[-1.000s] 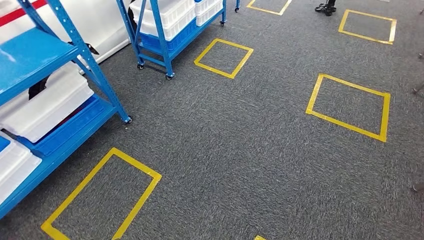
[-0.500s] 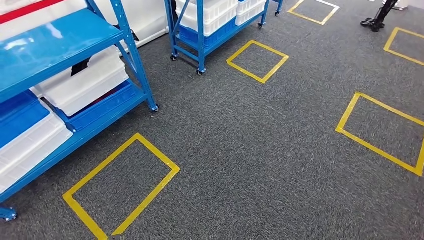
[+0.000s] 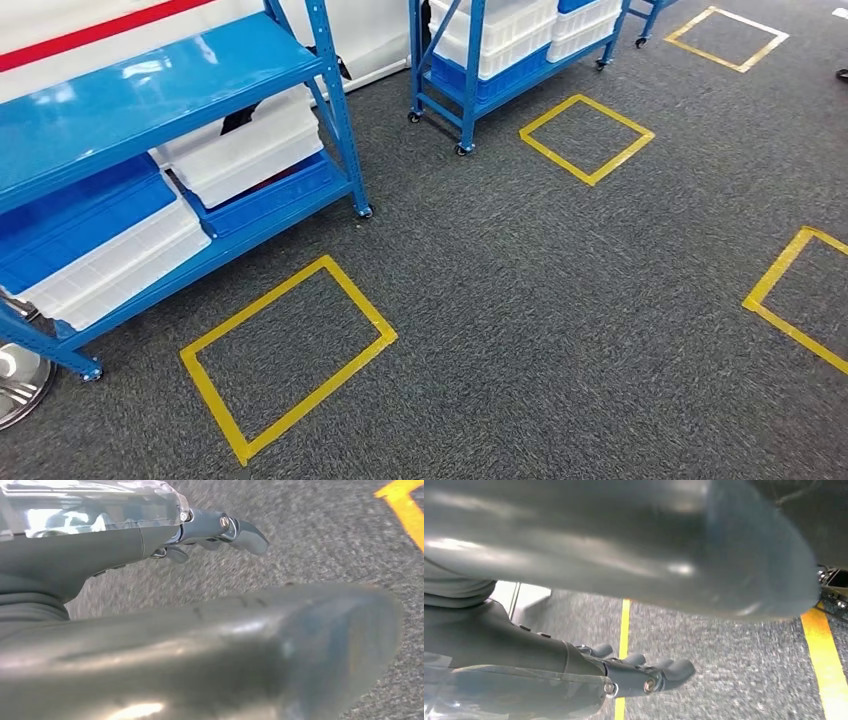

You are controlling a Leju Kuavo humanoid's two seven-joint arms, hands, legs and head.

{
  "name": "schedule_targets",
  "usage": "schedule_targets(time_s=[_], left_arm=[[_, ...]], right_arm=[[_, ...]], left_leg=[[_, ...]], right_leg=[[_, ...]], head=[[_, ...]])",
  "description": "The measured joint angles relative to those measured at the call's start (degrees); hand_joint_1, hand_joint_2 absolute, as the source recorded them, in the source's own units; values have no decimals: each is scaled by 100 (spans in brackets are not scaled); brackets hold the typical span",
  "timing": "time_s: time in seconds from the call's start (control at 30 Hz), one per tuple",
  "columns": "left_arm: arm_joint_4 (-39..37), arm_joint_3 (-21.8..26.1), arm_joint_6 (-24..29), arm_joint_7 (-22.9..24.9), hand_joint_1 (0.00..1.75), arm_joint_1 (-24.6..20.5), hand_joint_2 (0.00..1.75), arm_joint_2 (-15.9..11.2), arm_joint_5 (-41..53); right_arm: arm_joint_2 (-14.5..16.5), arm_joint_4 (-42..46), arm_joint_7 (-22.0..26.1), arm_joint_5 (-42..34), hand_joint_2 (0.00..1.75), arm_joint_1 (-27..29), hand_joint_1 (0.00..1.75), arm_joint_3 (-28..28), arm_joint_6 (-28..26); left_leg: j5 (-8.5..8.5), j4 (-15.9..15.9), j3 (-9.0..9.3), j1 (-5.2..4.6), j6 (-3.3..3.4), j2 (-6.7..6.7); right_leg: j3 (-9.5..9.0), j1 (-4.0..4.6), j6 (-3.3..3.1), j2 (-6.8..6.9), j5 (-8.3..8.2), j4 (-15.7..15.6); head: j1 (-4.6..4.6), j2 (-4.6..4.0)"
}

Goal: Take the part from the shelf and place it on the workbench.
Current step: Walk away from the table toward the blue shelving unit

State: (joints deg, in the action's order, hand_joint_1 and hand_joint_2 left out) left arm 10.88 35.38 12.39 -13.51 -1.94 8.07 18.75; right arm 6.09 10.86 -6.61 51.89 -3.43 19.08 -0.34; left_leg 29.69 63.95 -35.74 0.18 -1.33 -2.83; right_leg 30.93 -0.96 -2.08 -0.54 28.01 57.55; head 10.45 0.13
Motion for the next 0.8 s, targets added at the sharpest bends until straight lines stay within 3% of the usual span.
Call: schedule_targets(time_s=[0.07,0.1,0.13,0.17,0.23,0.3,0.33,0.4,0.47,0.53,0.6,0.63,0.67,0.7,0.73,0.8], left_arm=[[0,-20,-46,-26,0,-4,0,-1,71],[0,-30,-74,-38,0,0,0,-5,118],[0,-38,-103,-47,0,8,0,-12,158],[0,-46,-129,-51,0,15,0,-23,186],[0,-79,-165,-55,0,16,0,-50,243],[0,-128,-192,-57,0,5,0,-69,299],[0,-148,-205,-59,0,7,0,-75,333],[0,-175,-229,-61,0,29,0,-91,385],[0,-203,-248,-66,0,39,0,-105,405],[0,-243,-269,-74,0,28,0,-113,424],[0,-284,-291,-91,0,24,0,-118,474],[0,-300,-304,-104,0,26,0,-121,497],[0,-311,-318,-121,0,29,0,-122,511],[0,-319,-335,-138,0,31,0,-123,525],[0,-325,-350,-155,0,33,0,-123,545],[0,-334,-378,-173,0,28,0,-125,583]], right_arm=[[-1,0,9,-25,0,19,0,15,-2],[-1,0,19,-46,0,24,0,29,-10],[-1,0,33,-67,0,25,0,45,-19],[-1,0,47,-84,0,23,0,67,-26],[-2,0,66,-110,0,24,0,113,-29],[-4,0,73,-143,0,27,0,153,-29],[-5,0,75,-163,0,21,0,173,-29],[-8,2,79,-198,0,-7,0,216,-31],[-15,5,81,-219,0,-6,0,263,-34],[-22,6,79,-239,0,23,0,297,-36],[-23,4,62,-266,0,45,0,330,-36],[-23,3,45,-279,0,52,0,347,-36],[-26,2,23,-289,0,59,0,368,-36],[-29,2,-5,-296,0,64,0,389,-36],[-35,2,-30,-301,0,74,0,408,-37],[-48,-3,-73,-312,0,97,0,440,-37]], left_leg=[[349,760,-361,28,-53,179],[396,974,-461,43,-76,206],[336,982,-459,56,-95,227],[174,753,-335,65,-106,264],[-193,-58,99,55,-89,500],[-346,-561,360,18,-7,678],[-334,-609,373,-5,36,680],[-355,-637,369,5,114,552],[-388,-687,387,32,188,426],[-404,-701,385,40,232,298],[-403,-697,380,36,246,147],[-400,-694,387,35,244,62],[-396,-691,400,36,239,-25],[-389,-687,414,38,229,-110],[-380,-684,421,42,215,-182],[-365,-662,405,37,180,-288]], right_leg=[[-7,22,-28,174,19,-1],[-14,27,-28,257,31,0],[-25,28,-23,333,45,2],[-46,26,-11,402,62,3],[-107,38,32,526,110,6],[-154,66,91,631,154,17],[-166,78,120,678,166,19],[-198,68,180,734,197,26],[-123,39,238,517,368,243],[207,18,267,198,719,904],[583,12,283,92,921,1575],[660,10,284,80,852,1658],[636,7,278,65,671,1518],[521,4,265,22,416,1187],[383,0,246,-85,181,798],[182,-18,213,-394,-60,246]], head=[[1,0],[0,-1],[0,-1],[-1,-1],[0,-1],[-2,-1],[-3,-1],[-3,-1],[-4,0],[-6,0],[-7,-1],[-7,0],[-7,0],[-7,0],[-7,-1],[-7,-1]])
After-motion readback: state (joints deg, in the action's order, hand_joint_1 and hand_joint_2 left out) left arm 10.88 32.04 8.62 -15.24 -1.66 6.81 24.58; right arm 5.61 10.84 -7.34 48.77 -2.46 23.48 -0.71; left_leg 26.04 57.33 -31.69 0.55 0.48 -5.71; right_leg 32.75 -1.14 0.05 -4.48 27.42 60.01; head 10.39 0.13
